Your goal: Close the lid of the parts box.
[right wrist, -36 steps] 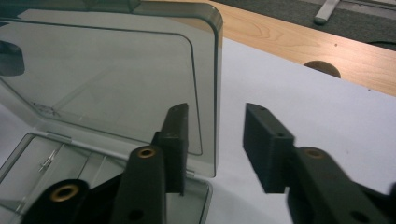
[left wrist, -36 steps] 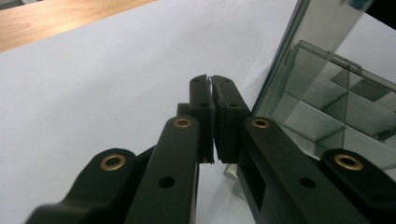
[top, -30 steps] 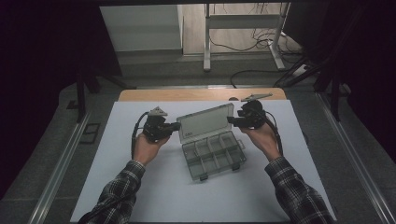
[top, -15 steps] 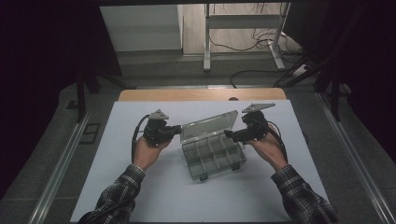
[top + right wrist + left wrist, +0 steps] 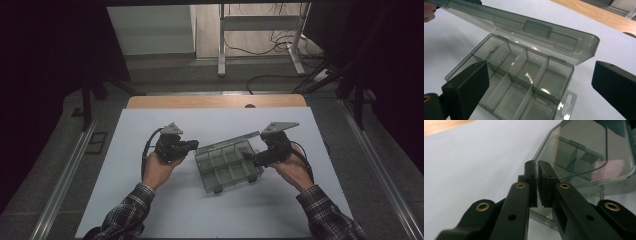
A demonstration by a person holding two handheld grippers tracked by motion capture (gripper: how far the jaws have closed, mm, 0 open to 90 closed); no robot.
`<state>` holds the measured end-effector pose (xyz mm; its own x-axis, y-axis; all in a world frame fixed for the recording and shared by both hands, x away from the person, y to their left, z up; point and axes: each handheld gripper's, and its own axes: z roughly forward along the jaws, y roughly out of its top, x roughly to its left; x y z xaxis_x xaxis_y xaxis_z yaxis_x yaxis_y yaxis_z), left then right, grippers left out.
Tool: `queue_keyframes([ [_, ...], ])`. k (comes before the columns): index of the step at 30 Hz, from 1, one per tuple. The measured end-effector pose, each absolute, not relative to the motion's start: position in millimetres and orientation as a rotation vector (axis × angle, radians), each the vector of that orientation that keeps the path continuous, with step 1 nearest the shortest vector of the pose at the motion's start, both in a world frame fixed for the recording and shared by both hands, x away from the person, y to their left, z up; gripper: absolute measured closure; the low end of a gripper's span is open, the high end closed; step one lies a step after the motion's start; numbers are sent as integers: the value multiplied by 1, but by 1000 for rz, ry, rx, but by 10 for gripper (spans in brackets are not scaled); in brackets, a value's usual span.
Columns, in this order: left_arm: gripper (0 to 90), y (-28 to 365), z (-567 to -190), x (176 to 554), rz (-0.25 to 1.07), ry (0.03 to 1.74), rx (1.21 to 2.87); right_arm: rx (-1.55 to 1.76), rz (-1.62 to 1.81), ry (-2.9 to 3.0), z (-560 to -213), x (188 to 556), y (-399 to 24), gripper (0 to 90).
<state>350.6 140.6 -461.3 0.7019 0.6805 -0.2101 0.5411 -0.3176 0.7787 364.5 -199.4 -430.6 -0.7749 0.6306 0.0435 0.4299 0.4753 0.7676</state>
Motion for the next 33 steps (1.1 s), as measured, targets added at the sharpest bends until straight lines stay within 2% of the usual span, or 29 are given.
queue_keyframes([
  [33, 855, 130, -471, 313, 133, 916, 2046, 952, 1203, 2469, -434, 322, -222, 12],
])
